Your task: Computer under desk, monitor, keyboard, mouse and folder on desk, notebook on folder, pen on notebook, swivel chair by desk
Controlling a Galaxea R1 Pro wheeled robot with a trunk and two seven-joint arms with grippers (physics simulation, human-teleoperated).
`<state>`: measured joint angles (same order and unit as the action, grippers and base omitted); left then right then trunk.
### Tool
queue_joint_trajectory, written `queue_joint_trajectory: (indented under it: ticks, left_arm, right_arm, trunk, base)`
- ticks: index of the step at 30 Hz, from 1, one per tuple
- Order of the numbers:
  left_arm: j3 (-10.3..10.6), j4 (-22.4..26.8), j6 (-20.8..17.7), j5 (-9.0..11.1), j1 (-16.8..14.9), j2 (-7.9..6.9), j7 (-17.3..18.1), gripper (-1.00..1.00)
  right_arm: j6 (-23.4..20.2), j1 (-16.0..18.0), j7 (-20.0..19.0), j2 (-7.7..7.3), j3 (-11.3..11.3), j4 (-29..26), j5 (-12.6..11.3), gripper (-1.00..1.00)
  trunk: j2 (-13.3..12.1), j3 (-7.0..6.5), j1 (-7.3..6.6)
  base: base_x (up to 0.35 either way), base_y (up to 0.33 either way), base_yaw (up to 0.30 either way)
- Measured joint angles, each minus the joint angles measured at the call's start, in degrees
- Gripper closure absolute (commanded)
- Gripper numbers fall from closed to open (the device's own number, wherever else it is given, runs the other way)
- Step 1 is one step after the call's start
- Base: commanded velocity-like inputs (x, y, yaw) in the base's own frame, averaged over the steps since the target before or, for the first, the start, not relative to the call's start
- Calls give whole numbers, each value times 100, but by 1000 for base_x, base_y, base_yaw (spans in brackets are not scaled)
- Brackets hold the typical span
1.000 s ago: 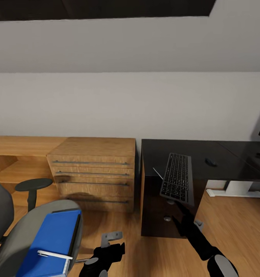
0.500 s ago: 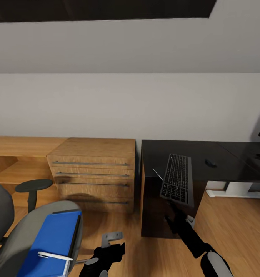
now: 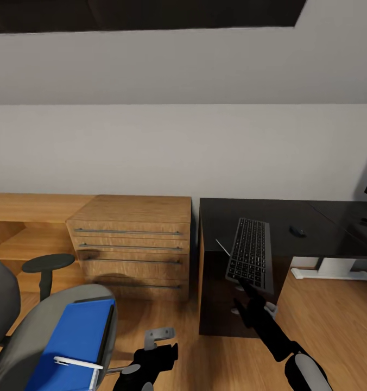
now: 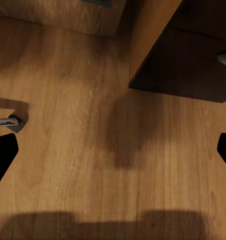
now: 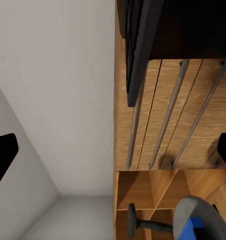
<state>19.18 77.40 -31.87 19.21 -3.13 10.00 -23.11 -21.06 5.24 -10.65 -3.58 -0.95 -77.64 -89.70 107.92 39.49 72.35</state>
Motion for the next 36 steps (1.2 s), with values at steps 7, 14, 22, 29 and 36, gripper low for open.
queue_joint_trajectory:
  ticks: [7,14,22,29,36]
  left_arm:
    - [45,-3,0,-1,0,0,0,-100]
    - [61,-3,0,-2,0,0,0,-100]
    - [67,-3,0,-3,0,0,1,-100]
    - [72,-3,0,-3,0,0,7,-100]
    - [141,-3,7,-3,0,0,9,-100]
  right_arm:
    - [35,0,-2,4,159,103,-9,-100]
    - [239,0,-1,6,408,329,-22,-100]
    - [543,0,0,6,428,343,-27,-100]
    - [578,0,0,6,428,344,-28,-100]
    - [576,0,0,6,427,344,-28,-100]
  trunk:
    - [0,0,0]
    - [0,0,0]
    - [0,0,0]
    - [0,0,0]
    - [0,0,-1]
  base:
    - [0,0,0]
    - [0,0,0]
    - [0,0,0]
    - [0,0,0]
    - [21,0,0]
